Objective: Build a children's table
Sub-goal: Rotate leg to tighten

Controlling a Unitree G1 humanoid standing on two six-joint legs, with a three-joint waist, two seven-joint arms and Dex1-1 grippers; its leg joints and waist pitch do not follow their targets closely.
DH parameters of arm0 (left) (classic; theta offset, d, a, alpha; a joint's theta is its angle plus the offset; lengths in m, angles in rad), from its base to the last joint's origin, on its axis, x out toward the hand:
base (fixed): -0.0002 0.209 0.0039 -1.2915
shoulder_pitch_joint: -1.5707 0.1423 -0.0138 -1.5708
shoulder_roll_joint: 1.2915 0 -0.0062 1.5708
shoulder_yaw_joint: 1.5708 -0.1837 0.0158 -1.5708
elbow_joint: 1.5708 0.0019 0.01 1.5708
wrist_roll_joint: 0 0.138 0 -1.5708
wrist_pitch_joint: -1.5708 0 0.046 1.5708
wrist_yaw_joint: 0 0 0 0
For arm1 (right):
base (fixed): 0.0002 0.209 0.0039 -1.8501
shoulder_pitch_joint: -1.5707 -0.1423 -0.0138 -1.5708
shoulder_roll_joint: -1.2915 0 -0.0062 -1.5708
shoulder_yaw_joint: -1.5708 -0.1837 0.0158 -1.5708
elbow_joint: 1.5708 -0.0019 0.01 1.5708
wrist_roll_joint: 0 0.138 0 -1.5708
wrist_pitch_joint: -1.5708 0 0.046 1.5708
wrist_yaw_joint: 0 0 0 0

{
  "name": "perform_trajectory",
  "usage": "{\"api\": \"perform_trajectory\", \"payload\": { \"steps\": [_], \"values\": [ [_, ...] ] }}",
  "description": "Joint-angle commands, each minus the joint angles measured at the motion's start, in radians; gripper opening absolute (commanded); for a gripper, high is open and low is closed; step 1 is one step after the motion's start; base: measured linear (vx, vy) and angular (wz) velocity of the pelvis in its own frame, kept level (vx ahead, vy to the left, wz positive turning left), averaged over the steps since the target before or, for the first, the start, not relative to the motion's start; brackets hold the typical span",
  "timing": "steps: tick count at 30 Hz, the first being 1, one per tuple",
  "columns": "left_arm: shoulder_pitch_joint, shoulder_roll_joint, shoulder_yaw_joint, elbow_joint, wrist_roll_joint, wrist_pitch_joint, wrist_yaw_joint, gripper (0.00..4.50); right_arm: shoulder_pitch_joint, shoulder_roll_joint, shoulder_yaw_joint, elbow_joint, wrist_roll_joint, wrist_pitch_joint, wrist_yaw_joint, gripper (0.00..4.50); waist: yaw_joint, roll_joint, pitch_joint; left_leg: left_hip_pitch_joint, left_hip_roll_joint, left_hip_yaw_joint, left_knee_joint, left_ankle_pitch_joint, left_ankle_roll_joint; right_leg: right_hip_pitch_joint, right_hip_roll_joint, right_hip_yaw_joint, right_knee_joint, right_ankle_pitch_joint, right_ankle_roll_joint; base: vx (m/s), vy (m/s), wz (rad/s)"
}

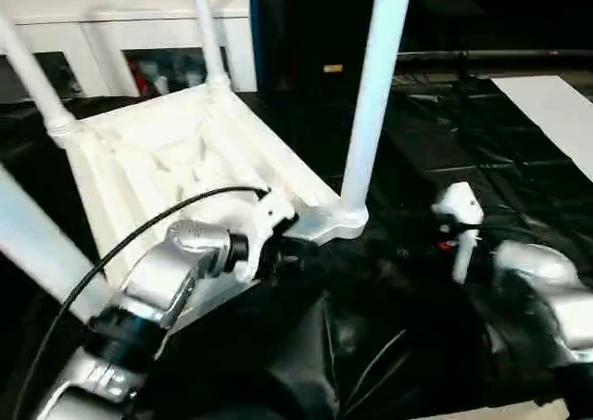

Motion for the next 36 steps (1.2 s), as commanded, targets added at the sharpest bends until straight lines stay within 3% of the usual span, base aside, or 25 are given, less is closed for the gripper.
{"api": "perform_trajectory", "payload": {
  "steps": [1, 2, 5, 7, 8, 10, 14, 19, 26, 32, 36],
  "values": [
    [0.009, 0.022, -0.026, -0.039, -0.015, 0.030, -0.030, 2.39, -0.009, 0.009, 0.006, -0.031, 0.027, 0.028, 0.008, 3.14, 0.001, -0.001, -0.058, 0.019, 0.021, -0.003, -0.071, -0.248, 0.035, 0.047, -0.048, 0.034, -0.068, -0.307, -0.189, 0.000, 0.000, 0.00],
    [0.012, 0.039, -0.043, -0.055, -0.012, 0.046, -0.042, 2.62, -0.020, 0.024, 0.018, -0.027, 0.022, 0.028, -0.001, 3.14, 0.001, -0.001, -0.059, 0.019, 0.021, -0.004, -0.072, -0.243, 0.031, 0.045, -0.048, 0.034, -0.066, -0.301, -0.190, 0.000, 0.000, 0.00],
    [0.017, 0.072, -0.073, -0.081, 0.007, 0.074, -0.049, 2.75, -0.046, 0.067, 0.048, -0.010, 0.006, 0.026, -0.030, 3.14, -0.001, -0.001, -0.060, 0.018, 0.018, -0.004, -0.071, -0.234, 0.025, 0.045, -0.046, 0.034, -0.064, -0.293, -0.191, 0.000, 0.000, 0.00],
    [0.019, 0.089, -0.086, -0.090, 0.024, 0.093, -0.040, 2.99, -0.068, 0.121, 0.074, 0.010, -0.003, 0.022, -0.059, 3.14, -0.007, -0.010, -0.059, 0.013, 0.016, -0.004, -0.072, -0.230, 0.020, 0.047, -0.046, 0.032, -0.063, -0.306, -0.182, 0.000, 0.000, 0.00],
    [0.023, 0.099, -0.089, -0.102, 0.025, 0.109, -0.035, 3.06, -0.083, 0.158, 0.087, 0.028, -0.010, 0.019, -0.089, 3.14, -0.006, -0.011, -0.058, 0.018, 0.016, -0.003, -0.071, -0.238, 0.017, 0.043, -0.047, 0.034, -0.065, -0.329, -0.177, 0.000, 0.000, 0.00],
    [0.027, 0.107, -0.090, -0.111, 0.024, 0.117, -0.033, 3.06, -0.093, 0.187, 0.093, 0.046, -0.014, 0.011, -0.109, 3.14, -0.002, -0.006, -0.059, 0.022, 0.018, -0.003, -0.070, -0.236, 0.010, 0.040, -0.049, 0.036, -0.065, -0.332, -0.177, 0.000, 0.000, 0.00],
    [0.036, 0.118, -0.093, -0.123, 0.033, 0.124, -0.027, 3.51, -0.118, 0.241, 0.103, 0.091, -0.027, -0.015, -0.144, 3.14, 0.002, -0.004, -0.061, 0.022, 0.017, -0.003, -0.072, -0.216, 0.000, 0.042, -0.044, 0.037, -0.056, -0.277, -0.183, 0.000, 0.000, 0.00],
    [0.037, 0.126, -0.097, -0.129, 0.053, 0.117, 0.016, 3.93, -0.173, 0.337, 0.061, 0.187, -0.060, -0.088, -0.290, 3.14, -0.002, -0.006, -0.063, 0.020, 0.017, -0.002, -0.071, -0.199, -0.005, 0.040, -0.047, 0.039, -0.050, -0.246, -0.190, 0.000, 0.000, 0.00],
    [0.034, 0.129, -0.105, -0.130, 0.088, 0.108, 0.060, 4.36, -0.237, 0.443, -0.026, 0.313, -0.047, -0.140, -0.470, 3.14, -0.003, -0.011, -0.059, 0.021, 0.013, -0.002, -0.073, -0.231, -0.020, 0.039, -0.046, 0.039, -0.057, -0.324, -0.160, 0.000, 0.000, 0.00],
    [0.040, 0.161, -0.121, -0.143, 0.107, 0.108, 0.063, 4.44, -0.247, 0.466, -0.044, 0.348, -0.055, -0.173, -0.516, 3.14, -0.004, -0.014, -0.055, 0.025, 0.012, -0.004, -0.076, -0.291, -0.038, 0.034, -0.045, 0.039, -0.061, -0.394, -0.134, 0.000, 0.000, 0.00],
    [0.053, 0.176, -0.130, -0.163, 0.110, 0.110, 0.061, 4.44, -0.274, 0.458, -0.090, 0.415, -0.072, -0.222, -0.577, 3.14, -0.004, -0.015, -0.053, 0.032, 0.013, -0.005, -0.075, -0.321, -0.047, 0.026, -0.045, 0.040, -0.066, -0.428, -0.128, 0.000, 0.000, 0.00]
  ]
}}
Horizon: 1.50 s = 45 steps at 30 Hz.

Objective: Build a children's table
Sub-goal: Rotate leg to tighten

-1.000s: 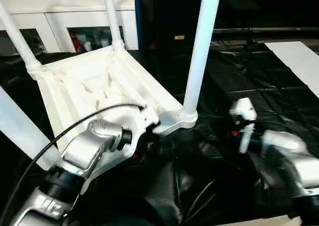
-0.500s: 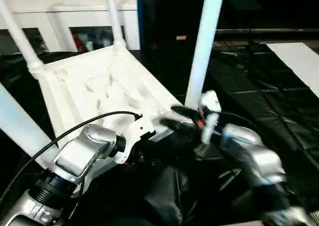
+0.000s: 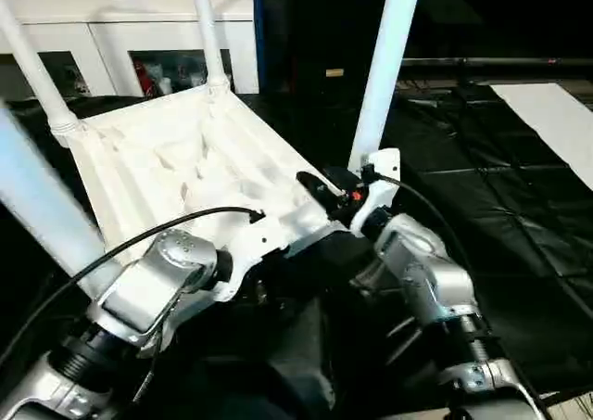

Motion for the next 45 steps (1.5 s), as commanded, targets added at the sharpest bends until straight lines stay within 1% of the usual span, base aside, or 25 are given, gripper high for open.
{"api": "perform_trajectory", "payload": {
  "steps": [1, 3, 5, 7, 14, 17, 19, 20, 23, 24, 25, 26, 28, 30, 33, 34, 35, 36, 39, 40, 41, 42, 43, 44, 45],
  "values": [
    [0.010, 0.018, -0.004, -0.007, 0.015, 0.009, 0.007, 4.44, -0.012, -0.024, -0.070, 0.032, -0.012, -0.027, -0.055, 3.14, -0.007, 0.004, -0.055, 0.026, 0.013, -0.003, -0.075, -0.339, -0.039, 0.024, -0.045, 0.038, -0.084, -0.436, -0.136, 0.000, 0.000, 0.00],
    [0.011, 0.020, -0.008, -0.010, 0.014, 0.009, 0.007, 4.44, -0.031, -0.040, -0.098, 0.066, -0.017, -0.051, -0.087, 3.14, -0.005, 0.003, -0.055, 0.027, 0.013, -0.004, -0.075, -0.347, -0.040, 0.023, -0.045, 0.038, -0.085, -0.448, -0.130, 0.000, 0.000, 0.00],
    [0.012, 0.024, -0.010, -0.011, 0.013, 0.007, 0.007, 4.44, -0.047, -0.062, -0.119, 0.095, -0.019, -0.069, -0.109, 3.14, -0.007, 0.002, -0.055, 0.021, 0.013, -0.006, -0.076, -0.345, -0.043, 0.028, -0.046, 0.037, -0.083, -0.447, -0.128, 0.000, 0.000, 0.00],
    [0.012, 0.026, -0.011, -0.012, 0.014, 0.007, 0.008, 4.44, -0.052, -0.071, -0.130, 0.104, -0.013, -0.072, -0.111, 3.14, -0.006, 0.001, -0.055, 0.023, 0.012, -0.005, -0.075, -0.347, -0.040, 0.026, -0.046, 0.038, -0.085, -0.449, -0.124, 0.000, 0.000, 0.00],
    [0.014, 0.031, -0.013, -0.015, 0.016, 0.004, 0.009, 4.44, -0.065, -0.095, -0.130, 0.136, -0.023, -0.105, -0.111, 3.14, -0.005, -0.001, -0.057, 0.017, 0.012, -0.004, -0.075, -0.317, -0.036, 0.031, -0.045, 0.037, -0.079, -0.416, -0.133, 0.000, 0.000, 0.00],
    [0.013, 0.033, -0.011, -0.013, 0.017, -0.003, 0.012, 4.44, -0.080, -0.102, -0.132, 0.161, -0.022, -0.123, -0.116, 3.14, -0.003, -0.001, -0.057, 0.021, 0.012, -0.002, -0.073, -0.319, -0.034, 0.027, -0.045, 0.038, -0.080, -0.419, -0.136, 0.000, 0.000, 0.00],
    [0.012, -0.001, 0.024, 0.007, 0.009, -0.061, 0.047, 4.44, -0.087, -0.108, -0.113, 0.165, -0.024, -0.123, -0.087, 3.14, 0.001, 0.001, -0.056, 0.024, 0.013, -0.001, -0.072, -0.322, -0.032, 0.024, -0.044, 0.039, -0.082, -0.412, -0.140, 0.000, 0.000, 0.00],
    [0.011, -0.026, 0.046, 0.020, 0.002, -0.094, 0.068, 4.44, -0.086, -0.110, -0.100, 0.160, -0.025, -0.119, -0.066, 3.14, 0.001, 0.000, -0.055, 0.022, 0.012, -0.001, -0.072, -0.335, -0.035, 0.027, -0.044, 0.037, -0.084, -0.434, -0.135, 0.000, 0.000, 0.00],
    [0.007, -0.153, 0.154, 0.053, -0.086, -0.269, 0.107, 4.44, -0.064, -0.110, -0.032, 0.123, -0.046, -0.109, 0.018, 3.14, 0.010, -0.003, -0.059, 0.025, 0.011, 0.002, -0.065, -0.329, -0.029, 0.023, -0.045, 0.037, -0.092, -0.441, -0.130, 0.000, 0.000, 0.00],
    [0.009, -0.194, 0.186, 0.047, -0.130, -0.323, 0.096, 4.44, -0.056, -0.110, -0.010, 0.112, -0.054, -0.108, 0.039, 3.14, 0.010, -0.005, -0.059, 0.021, 0.012, 0.002, -0.067, -0.322, -0.027, 0.026, -0.046, 0.037, -0.091, -0.434, -0.132, 0.000, 0.000, 0.00],
    [0.013, -0.231, 0.222, 0.025, -0.179, -0.327, 0.093, 4.44, -0.049, -0.107, 0.008, 0.105, -0.064, -0.114, 0.049, 3.14, 0.009, -0.005, -0.058, 0.011, 0.013, 0.000, -0.070, -0.310, -0.025, 0.033, -0.046, 0.036, -0.087, -0.426, -0.132, 0.000, 0.000, 0.00],
    [0.020, -0.255, 0.250, -0.007, -0.227, -0.319, 0.077, 4.44, -0.046, -0.102, 0.021, 0.107, -0.069, -0.123, 0.052, 3.14, 0.010, -0.005, -0.059, 0.006, 0.015, -0.002, -0.071, -0.297, -0.025, 0.037, -0.049, 0.035, -0.084, -0.409, -0.134, 0.000, 0.000, 0.00],
    [0.024, -0.256, 0.257, -0.022, -0.245, -0.314, 0.065, 4.44, -0.047, -0.101, 0.022, 0.110, -0.068, -0.126, 0.050, 3.14, 0.007, -0.007, -0.061, 0.004, 0.016, -0.004, -0.073, -0.294, -0.022, 0.038, -0.049, 0.035, -0.079, -0.396, -0.140, 0.000, 0.000, 0.00],
    [0.034, -0.247, 0.281, -0.055, -0.285, -0.296, 0.043, 4.44, -0.052, -0.100, 0.022, 0.119, -0.066, -0.132, 0.039, 3.14, -0.003, -0.009, -0.062, 0.002, 0.014, -0.003, -0.071, -0.286, -0.015, 0.038, -0.045, 0.035, -0.074, -0.366, -0.145, 0.000, 0.000, 0.00],
    [0.047, -0.234, 0.303, -0.065, -0.323, -0.281, 0.017, 4.44, -0.053, -0.099, 0.022, 0.120, -0.062, -0.133, 0.040, 3.14, -0.008, -0.002, -0.065, 0.002, 0.014, -0.001, -0.069, -0.255, -0.009, 0.040, -0.043, 0.037, -0.068, -0.317, -0.160, 0.000, 0.000, 0.00],
    [0.049, -0.226, 0.303, -0.064, -0.329, -0.276, 0.007, 4.44, -0.051, -0.100, 0.022, 0.117, -0.064, -0.131, 0.047, 3.14, -0.008, -0.003, -0.065, 0.003, 0.014, 0.000, -0.068, -0.248, -0.007, 0.039, -0.042, 0.037, -0.068, -0.301, -0.165, 0.000, 0.000, 0.00],
    [0.052, -0.211, 0.313, -0.067, -0.344, -0.267, -0.015, 4.44, -0.045, -0.102, 0.024, 0.106, -0.067, -0.127, 0.058, 3.14, -0.007, 0.003, -0.066, 0.007, 0.014, 0.001, -0.067, -0.232, -0.004, 0.040, -0.040, 0.037, -0.063, -0.261, -0.178, 0.000, 0.000, 0.00],
    [0.052, -0.208, 0.317, -0.068, -0.348, -0.268, -0.019, 4.44, -0.044, -0.103, 0.025, 0.103, -0.068, -0.126, 0.061, 3.14, -0.008, 0.002, -0.066, 0.006, 0.015, 0.001, -0.067, -0.228, -0.004, 0.041, -0.039, 0.037, -0.062, -0.251, -0.182, 0.000, 0.000, 0.00],
    [0.024, -0.191, 0.398, -0.052, -0.402, -0.281, -0.032, 4.44, -0.019, -0.111, 0.029, 0.054, -0.059, -0.105, 0.102, 3.14, -0.009, 0.005, -0.065, 0.006, 0.014, 0.001, -0.068, -0.229, -0.007, 0.046, -0.037, 0.037, -0.059, -0.215, -0.195, 0.000, 0.000, 0.00],
    [0.015, -0.176, 0.412, -0.045, -0.406, -0.294, -0.042, 4.44, -0.010, -0.114, 0.034, 0.039, -0.054, -0.098, 0.116, 3.14, -0.008, 0.010, -0.065, 0.007, 0.014, 0.001, -0.068, -0.237, -0.007, 0.046, -0.038, 0.037, -0.059, -0.215, -0.199, 0.000, 0.000, 0.00],
    [0.009, -0.165, 0.418, -0.040, -0.407, -0.304, -0.049, 4.44, -0.003, -0.117, 0.038, 0.029, -0.050, -0.093, 0.125, 3.14, -0.009, 0.008, -0.063, 0.009, 0.013, 0.001, -0.069, -0.255, -0.005, 0.044, -0.037, 0.037, -0.062, -0.236, -0.197, 0.000, 0.000, 0.00],
    [-0.004, -0.151, 0.430, -0.029, -0.404, -0.307, -0.046, 4.44, 0.007, -0.122, 0.044, 0.015, -0.049, -0.091, 0.136, 3.14, -0.007, 0.013, -0.064, 0.011, 0.014, 0.000, -0.069, -0.264, -0.008, 0.044, -0.038, 0.038, -0.062, -0.245, -0.195, 0.000, 0.000, 0.00],
    [-0.008, -0.146, 0.434, -0.026, -0.404, -0.307, -0.045, 4.44, 0.011, -0.123, 0.047, 0.011, -0.049, -0.091, 0.139, 3.14, -0.008, 0.010, -0.062, 0.013, 0.014, 0.001, -0.069, -0.276, -0.011, 0.042, -0.037, 0.038, -0.065, -0.262, -0.190, 0.000, 0.000, 0.00],
    [-0.015, -0.132, 0.438, -0.018, -0.397, -0.316, -0.050, 4.44, 0.019, -0.124, 0.050, 0.004, -0.050, -0.091, 0.140, 3.14, -0.007, 0.019, -0.061, 0.014, 0.013, -0.001, -0.070, -0.284, -0.015, 0.042, -0.037, 0.037, -0.064, -0.274, -0.189, 0.000, 0.000, 0.00],
    [-0.023, -0.107, 0.441, -0.016, -0.396, -0.310, -0.065, 4.44, 0.031, -0.126, 0.052, -0.009, -0.049, -0.088, 0.138, 3.14, -0.007, 0.016, -0.059, 0.018, 0.014, 0.001, -0.070, -0.306, -0.020, 0.037, -0.037, 0.037, -0.070, -0.306, -0.181, 0.000, 0.000, 0.00]
  ]
}}
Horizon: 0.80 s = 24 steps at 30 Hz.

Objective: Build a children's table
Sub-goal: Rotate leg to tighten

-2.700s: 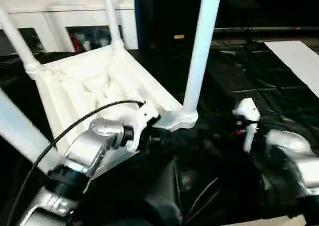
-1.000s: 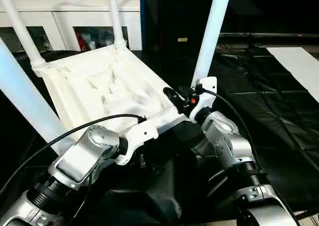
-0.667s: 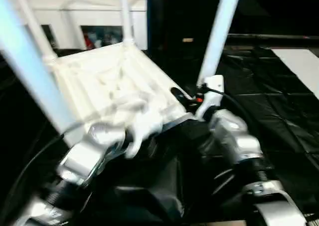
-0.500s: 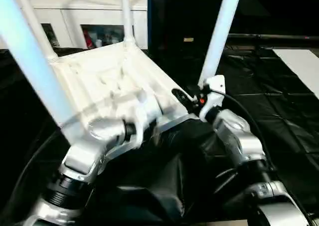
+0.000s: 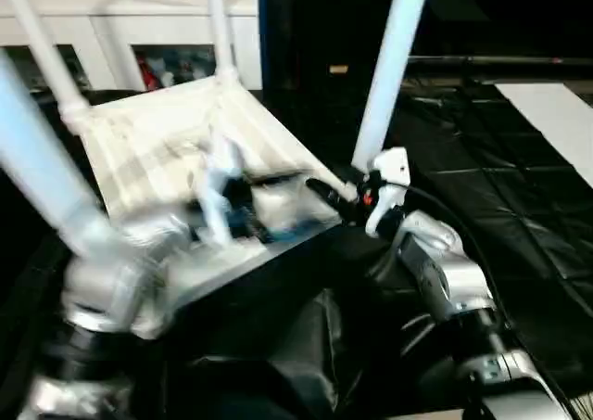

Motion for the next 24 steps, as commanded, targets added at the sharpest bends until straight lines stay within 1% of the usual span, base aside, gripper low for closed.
{"api": "perform_trajectory", "payload": {
  "steps": [1, 2, 3, 5, 6, 7, 8, 9, 10, 11, 12, 13, 14, 15, 16, 18, 19, 20, 21, 22, 23, 24],
  "values": [
    [-0.014, 0.033, 0.022, 0.005, -0.003, 0.003, -0.029, 4.44, 0.017, -0.018, -0.013, -0.032, 0.014, 0.011, -0.006, 3.14, -0.005, 0.019, -0.063, 0.029, 0.013, 0.000, -0.075, -0.320, -0.028, 0.038, -0.039, 0.036, -0.073, -0.329, -0.171, 0.000, 0.000, 0.00],
    [-0.014, 0.043, 0.022, -0.001, -0.014, 0.022, -0.040, 4.44, 0.025, -0.020, -0.013, -0.041, 0.015, 0.014, -0.005, 3.14, -0.004, 0.026, -0.063, 0.029, 0.013, -0.003, -0.076, -0.323, -0.035, 0.038, -0.039, 0.036, -0.070, -0.332, -0.169, 0.000, 0.000, 0.00],
    [-0.012, 0.047, 0.023, -0.005, -0.027, 0.039, -0.048, 4.44, 0.030, -0.021, -0.013, -0.046, 0.016, 0.016, -0.003, 3.14, -0.005, 0.024, -0.062, 0.029, 0.014, -0.002, -0.076, -0.326, -0.035, 0.036, -0.039, 0.036, -0.073, -0.333, -0.170, 0.000, 0.000, 0.00],
    [-0.009, 0.053, 0.017, -0.015, -0.045, 0.080, -0.055, 4.44, 0.042, -0.024, -0.015, -0.057, 0.013, 0.021, -0.004, 3.14, -0.005, 0.029, -0.062, 0.027, 0.012, -0.003, -0.076, -0.331, -0.041, 0.039, -0.039, 0.036, -0.069, -0.320, -0.179, 0.000, 0.000, 0.00],
    [-0.008, 0.054, 0.012, -0.016, -0.043, 0.090, -0.051, 4.44, 0.044, -0.026, -0.017, -0.058, 0.011, 0.023, -0.007, 3.14, -0.006, 0.027, -0.063, 0.027, 0.012, -0.003, -0.076, -0.328, -0.041, 0.041, -0.038, 0.036, -0.069, -0.315, -0.179, 0.000, 0.000, 0.00],
    [-0.004, 0.065, -0.012, -0.020, -0.032, 0.119, -0.047, 4.44, 0.049, -0.027, -0.019, -0.063, 0.008, 0.027, -0.006, 3.14, -0.006, 0.034, -0.064, 0.029, 0.012, -0.003, -0.075, -0.327, -0.041, 0.038, -0.039, 0.037, -0.068, -0.305, -0.183, 0.000, 0.000, 0.00],
    [-0.001, 0.074, -0.028, -0.023, -0.025, 0.139, -0.044, 4.44, 0.052, -0.028, -0.020, -0.067, 0.006, 0.031, -0.006, 3.14, -0.007, 0.031, -0.064, 0.028, 0.012, -0.002, -0.075, -0.326, -0.040, 0.039, -0.038, 0.037, -0.069, -0.301, -0.183, 0.000, 0.000, 0.00],
    [-0.001, 0.076, -0.058, -0.007, 0.025, 0.130, -0.011, 4.44, 0.055, -0.030, -0.022, -0.072, 0.000, 0.038, -0.013, 3.14, -0.007, 0.032, -0.064, 0.027, 0.010, -0.002, -0.074, -0.321, -0.037, 0.040, -0.038, 0.037, -0.067, -0.297, -0.185, 0.000, 0.000, 0.00],
    [-0.005, 0.058, -0.072, 0.015, 0.062, 0.131, 0.044, 4.44, 0.057, -0.032, -0.024, -0.072, -0.006, 0.045, -0.023, 3.14, -0.008, 0.031, -0.063, 0.028, 0.013, -0.002, -0.073, -0.321, -0.034, 0.040, -0.037, 0.037, -0.069, -0.295, -0.181, 0.000, 0.000, 0.00],
    [-0.009, 0.029, -0.081, 0.041, 0.090, 0.131, 0.107, 4.44, 0.060, -0.034, -0.026, -0.074, -0.012, 0.052, -0.036, 3.14, -0.007, 0.032, -0.064, 0.029, 0.011, -0.001, -0.071, -0.316, -0.033, 0.041, -0.038, 0.037, -0.070, -0.302, -0.179, 0.000, 0.000, 0.00],
    [-0.007, 0.020, -0.084, 0.045, 0.087, 0.135, 0.115, 4.44, 0.062, -0.035, -0.026, -0.076, -0.012, 0.051, -0.039, 3.14, -0.007, 0.031, -0.064, 0.028, 0.010, -0.001, -0.070, -0.309, -0.032, 0.041, -0.038, 0.037, -0.071, -0.304, -0.178, 0.000, 0.000, 0.00],
    [0.005, 0.021, -0.099, 0.038, 0.089, 0.130, 0.106, 4.44, 0.065, -0.037, -0.026, -0.079, -0.011, 0.051, -0.038, 3.14, -0.005, 0.040, -0.065, 0.028, 0.009, -0.001, -0.069, -0.304, -0.033, 0.042, -0.039, 0.037, -0.070, -0.306, -0.178, 0.000, 0.000, 0.00],
    [0.039, 0.017, -0.117, 0.010, 0.065, 0.138, 0.079, 4.44, 0.071, -0.040, -0.025, -0.087, -0.011, 0.053, -0.037, 3.14, -0.006, 0.034, -0.067, 0.020, 0.009, -0.003, -0.070, -0.291, -0.029, 0.048, -0.041, 0.035, -0.071, -0.305, -0.176, 0.000, 0.000, 0.00],
    [0.039, 0.017, -0.117, 0.010, 0.065, 0.138, 0.079, 4.44, 0.071, -0.040, -0.025, -0.087, -0.011, 0.053, -0.037, 3.14, -0.006, 0.034, -0.066, 0.020, 0.010, -0.003, -0.071, -0.289, -0.027, 0.047, -0.040, 0.035, -0.070, -0.303, -0.177, 0.000, 0.000, 0.00],
    [0.059, 0.010, -0.119, -0.007, 0.047, 0.146, 0.075, 4.44, 0.078, -0.043, -0.025, -0.097, -0.011, 0.056, -0.038, 3.14, -0.006, 0.037, -0.067, 0.021, 0.010, -0.003, -0.070, -0.289, -0.024, 0.044, -0.040, 0.035, -0.071, -0.300, -0.179, 0.000, 0.000, 0.00],
    [0.092, 0.000, -0.116, -0.015, 0.036, 0.152, 0.083, 4.44, 0.087, -0.048, -0.027, -0.114, -0.009, 0.064, -0.039, 3.14, -0.007, 0.036, -0.068, 0.020, 0.010, -0.001, -0.067, -0.271, -0.015, 0.046, -0.039, 0.036, -0.068, -0.274, -0.190, 0.000, 0.000, 0.00],
    [0.120, -0.001, -0.120, -0.020, 0.033, 0.150, 0.080, 4.44, 0.095, -0.053, -0.029, -0.126, -0.007, 0.069, -0.038, 3.14, -0.007, 0.037, -0.067, 0.022, 0.010, 0.001, -0.066, -0.274, -0.008, 0.043, -0.037, 0.036, -0.071, -0.287, -0.188, 0.000, 0.000, 0.00],
    [0.143, 0.004, -0.128, -0.030, 0.029, 0.154, 0.071, 4.44, 0.101, -0.057, -0.030, -0.135, -0.006, 0.072, -0.036, 3.14, -0.007, 0.037, -0.067, 0.021, 0.010, 0.000, -0.067, -0.271, -0.007, 0.045, -0.038, 0.036, -0.070, -0.289, -0.187, 0.000, 0.000, 0.00],
    [0.170, 0.011, -0.138, -0.049, 0.016, 0.156, 0.052, 4.44, 0.108, -0.062, -0.030, -0.146, -0.006, 0.078, -0.035, 3.14, -0.008, 0.034, -0.065, 0.018, 0.010, 0.000, -0.069, -0.271, -0.003, 0.045, -0.037, 0.035, -0.072, -0.304, -0.181, 0.000, 0.000, 0.00],
    [0.181, 0.012, -0.140, -0.058, 0.008, 0.156, 0.044, 4.44, 0.112, -0.064, -0.030, -0.150, -0.005, 0.080, -0.034, 3.14, -0.008, 0.035, -0.067, 0.019, 0.012, -0.001, -0.069, -0.270, -0.002, 0.044, -0.039, 0.036, -0.071, -0.312, -0.176, 0.000, 0.000, 0.00],
    [0.207, 0.010, -0.140, -0.082, -0.012, 0.159, 0.034, 4.44, 0.121, -0.069, -0.028, -0.164, -0.004, 0.085, -0.029, 3.14, -0.009, 0.032, -0.065, 0.022, 0.012, 0.001, -0.068, -0.281, -0.001, 0.040, -0.037, 0.036, -0.074, -0.326, -0.173, 0.000, 0.000, 0.00],
    [0.219, 0.009, -0.141, -0.093, -0.019, 0.160, 0.028, 4.44, 0.125, -0.072, -0.026, -0.170, -0.004, 0.088, -0.026, 3.14, -0.008, 0.034, -0.065, 0.023, 0.013, 0.000, -0.069, -0.286, -0.002, 0.040, -0.038, 0.036, -0.074, -0.334, -0.172, 0.000, 0.000, 0.00]
  ]
}}
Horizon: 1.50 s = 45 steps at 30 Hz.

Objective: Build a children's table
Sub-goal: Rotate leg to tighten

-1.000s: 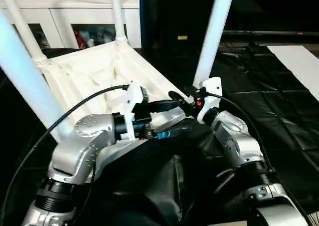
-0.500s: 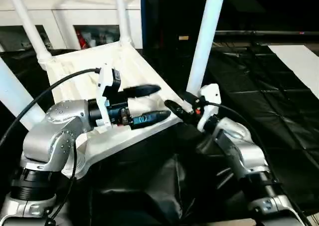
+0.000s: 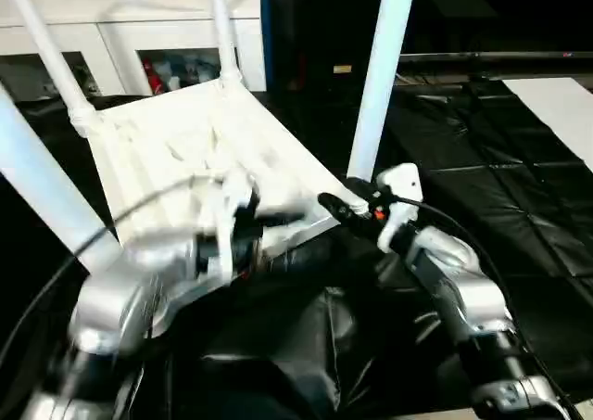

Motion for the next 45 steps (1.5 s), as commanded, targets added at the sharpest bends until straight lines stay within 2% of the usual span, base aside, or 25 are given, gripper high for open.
{"api": "perform_trajectory", "payload": {
  "steps": [1, 2, 3, 5, 8, 9, 11, 13, 14, 18, 22, 23, 24, 26, 28, 29, 31, 32, 35, 37, 39, 41, 43, 44, 45],
  "values": [
    [0.003, 0.006, -0.006, -0.046, -0.024, 0.008, -0.018, 4.44, 0.009, -0.013, -0.016, -0.027, 0.001, 0.018, -0.001, 3.14, -0.008, 0.004, -0.063, 0.023, 0.013, 0.000, -0.073, -0.299, -0.004, 0.037, -0.036, 0.035, -0.077, -0.350, -0.171, 0.000, 0.000, 0.00],
    [0.023, 0.005, -0.007, -0.067, -0.037, 0.012, -0.019, 4.44, 0.015, -0.017, -0.015, -0.038, 0.003, 0.023, 0.002, 3.14, -0.009, 0.004, -0.062, 0.023, 0.013, 0.000, -0.073, -0.306, -0.005, 0.036, -0.036, 0.035, -0.079, -0.357, -0.168, 0.000, 0.000, 0.00],
    [0.045, 0.006, -0.006, -0.092, -0.054, 0.014, -0.026, 4.44, 0.020, -0.021, -0.015, -0.048, 0.006, 0.028, 0.006, 3.14, -0.009, -0.007, -0.061, 0.023, 0.013, 0.001, -0.073, -0.312, -0.005, 0.036, -0.036, 0.036, -0.080, -0.372, -0.161, 0.000, 0.000, 0.00],
    [0.077, 0.008, -0.007, -0.130, -0.074, 0.017, -0.028, 4.44, 0.031, -0.027, -0.014, -0.066, 0.010, 0.035, 0.012, 3.14, -0.010, -0.005, -0.060, 0.019, 0.013, 0.000, -0.075, -0.310, -0.006, 0.039, -0.039, 0.036, -0.080, -0.393, -0.151, 0.000, 0.000, 0.00],
    [0.129, 0.007, 0.008, -0.178, -0.099, 0.027, -0.013, 4.44, 0.049, -0.039, -0.011, -0.090, 0.018, 0.042, 0.028, 3.14, -0.013, -0.009, -0.058, 0.020, 0.012, 0.001, -0.073, -0.316, -0.002, 0.034, -0.037, 0.037, -0.085, -0.430, -0.130, 0.000, 0.000, 0.00],
    [0.157, 0.011, 0.021, -0.199, -0.115, 0.037, -0.010, 4.44, 0.058, -0.044, -0.008, -0.104, 0.023, 0.047, 0.038, 3.14, -0.014, -0.016, -0.057, 0.019, 0.010, 0.002, -0.071, -0.317, 0.000, 0.033, -0.037, 0.036, -0.086, -0.447, -0.121, 0.000, 0.000, 0.00],
    [0.214, 0.017, 0.051, -0.233, -0.142, 0.056, 0.005, 4.44, 0.076, -0.054, -0.003, -0.131, 0.036, 0.062, 0.060, 3.14, -0.019, -0.014, -0.058, 0.015, 0.012, 0.000, -0.072, -0.306, 0.003, 0.036, -0.036, 0.037, -0.083, -0.434, -0.118, 0.000, 0.000, 0.00],
    [0.260, 0.025, 0.069, -0.261, -0.156, 0.062, 0.011, 4.44, 0.094, -0.062, 0.000, -0.153, 0.046, 0.075, 0.074, 3.14, -0.023, -0.018, -0.056, 0.014, 0.012, 0.000, -0.073, -0.311, 0.008, 0.034, -0.034, 0.036, -0.086, -0.440, -0.114, 0.000, 0.000, 0.00],
    [0.289, 0.035, 0.078, -0.278, -0.167, 0.063, 0.010, 4.44, 0.106, -0.067, 0.002, -0.163, 0.050, 0.081, 0.081, 3.14, -0.029, -0.016, -0.055, 0.016, 0.010, 0.000, -0.072, -0.329, 0.009, 0.030, -0.032, 0.035, -0.089, -0.467, -0.106, 0.000, 0.000, 0.00],
    [0.393, 0.075, 0.125, -0.317, -0.208, 0.060, -0.017, 4.44, 0.144, -0.090, 0.014, -0.179, 0.045, 0.088, 0.102, 3.14, -0.030, -0.016, -0.051, 0.020, 0.011, -0.003, -0.073, -0.369, 0.004, 0.022, -0.034, 0.034, -0.097, -0.529, -0.087, 0.000, 0.000, 0.00],
    [0.449, 0.103, 0.155, -0.316, -0.209, 0.036, -0.046, 4.44, 0.169, -0.107, 0.017, -0.189, 0.046, 0.096, 0.128, 3.14, -0.032, -0.020, -0.049, 0.024, 0.010, -0.007, -0.076, -0.417, -0.006, 0.018, -0.033, 0.032, -0.106, -0.574, -0.064, 0.000, 0.000, 0.00],
    [0.488, 0.126, 0.187, -0.308, -0.215, 0.026, -0.076, 4.44, 0.181, -0.120, 0.022, -0.192, 0.047, 0.102, 0.147, 3.14, -0.032, -0.021, -0.047, 0.021, 0.010, -0.009, -0.078, -0.424, -0.008, 0.019, -0.034, 0.032, -0.107, -0.588, -0.055, 0.000, 0.000, 0.00],
    [0.488, 0.126, 0.187, -0.308, -0.215, 0.026, -0.076, 4.44, 0.181, -0.120, 0.022, -0.192, 0.047, 0.102, 0.147, 3.14, -0.032, -0.020, -0.047, 0.023, 0.010, -0.009, -0.077, -0.430, -0.009, 0.017, -0.034, 0.032, -0.108, -0.594, -0.052, 0.000, 0.000, 0.00],
    [0.527, 0.149, 0.230, -0.297, -0.212, -0.008, -0.110, 4.44, 0.197, -0.134, 0.031, -0.199, 0.053, 0.107, 0.173, 3.14, -0.032, -0.026, -0.047, 0.025, 0.010, -0.010, -0.078, -0.448, -0.011, 0.013, -0.035, 0.032, -0.112, -0.616, -0.046, 0.000, 0.000, 0.00],
    [0.540, 0.158, 0.255, -0.279, -0.209, -0.027, -0.125, 4.44, 0.200, -0.143, 0.038, -0.196, 0.053, 0.106, 0.189, 3.14, -0.033, -0.026, -0.046, 0.028, 0.010, -0.012, -0.078, -0.467, -0.015, 0.011, -0.035, 0.030, -0.116, -0.632, -0.041, 0.000, 0.000, 0.00],
    [0.563, 0.191, 0.290, -0.229, -0.199, -0.055, -0.170, 4.44, 0.205, -0.161, 0.056, -0.185, 0.041, 0.095, 0.220, 3.14, -0.032, -0.032, -0.044, 0.027, 0.009, -0.013, -0.078, -0.474, -0.014, 0.011, -0.035, 0.029, -0.117, -0.643, -0.036, 0.000, 0.000, 0.00],
    [0.574, 0.216, 0.296, -0.206, -0.189, -0.072, -0.192, 4.44, 0.206, -0.167, 0.064, -0.181, 0.036, 0.092, 0.232, 3.14, -0.033, -0.030, -0.042, 0.029, 0.006, -0.013, -0.077, -0.487, -0.013, 0.007, -0.036, 0.029, -0.122, -0.670, -0.024, 0.000, 0.000, 0.00],
    [0.583, 0.235, 0.297, -0.194, -0.178, -0.080, -0.203, 4.44, 0.203, -0.170, 0.065, -0.171, 0.030, 0.085, 0.233, 3.14, -0.036, -0.029, -0.041, 0.028, 0.008, -0.020, -0.081, -0.515, -0.024, 0.010, -0.038, 0.024, -0.123, -0.697, -0.015, 0.000, 0.000, 0.00],
    [0.609, 0.272, 0.329, -0.164, -0.146, -0.119, -0.210, 4.44, 0.189, -0.169, 0.058, -0.143, 0.019, 0.069, 0.226, 3.14, -0.039, -0.025, -0.039, 0.035, 0.013, -0.025, -0.087, -0.560, -0.032, 0.009, -0.037, 0.022, -0.122, -0.660, -0.036, 0.000, 0.000, 0.00],
    [0.614, 0.296, 0.364, -0.140, -0.144, -0.123, -0.221, 4.44, 0.186, -0.169, 0.054, -0.139, 0.017, 0.066, 0.224, 3.14, -0.042, -0.027, -0.037, 0.037, 0.012, -0.026, -0.089, -0.581, -0.033, 0.009, -0.036, 0.018, -0.124, -0.660, -0.041, 0.000, 0.000, 0.00],
    [0.627, 0.347, 0.402, -0.118, -0.142, -0.110, -0.261, 4.44, 0.185, -0.171, 0.051, -0.137, 0.015, 0.064, 0.226, 3.14, -0.049, -0.024, -0.028, 0.052, 0.007, -0.028, -0.087, -0.641, -0.036, 0.003, -0.032, 0.003, -0.141, -0.716, -0.022, 0.000, 0.000, 0.00],
    [0.646, 0.396, 0.437, -0.102, -0.145, -0.108, -0.297, 4.44, 0.184, -0.177, 0.049, -0.134, 0.016, 0.058, 0.230, 3.14, -0.062, -0.025, -0.025, 0.052, 0.005, -0.036, -0.090, -0.678, -0.034, 0.011, -0.033, -0.010, -0.148, -0.749, -0.003, 0.000, 0.000, 0.00],
    [0.649, 0.419, 0.473, -0.087, -0.153, -0.105, -0.304, 4.44, 0.183, -0.180, 0.047, -0.131, 0.018, 0.055, 0.232, 3.14, -0.068, -0.021, -0.024, 0.056, 0.007, -0.041, -0.094, -0.705, -0.038, 0.015, -0.031, -0.018, -0.149, -0.736, -0.006, 0.000, 0.000, 0.00],
    [0.648, 0.446, 0.517, -0.064, -0.162, -0.100, -0.311, 4.44, 0.181, -0.182, 0.043, -0.125, 0.019, 0.051, 0.232, 3.14, -0.071, -0.015, -0.020, 0.055, 0.015, -0.048, -0.107, -0.747, -0.042, 0.026, -0.028, -0.029, -0.144, -0.684, -0.023, 0.000, 0.000, 0.00],
    [0.648, 0.464, 0.542, -0.046, -0.164, -0.097, -0.319, 4.44, 0.181, -0.182, 0.041, -0.123, 0.019, 0.049, 0.232, 3.14, -0.072, -0.017, -0.019, 0.046, 0.021, -0.054, -0.123, -0.780, -0.043, 0.046, -0.027, -0.034, -0.129, -0.629, -0.035, 0.000, 0.000, 0.00]
  ]
}}
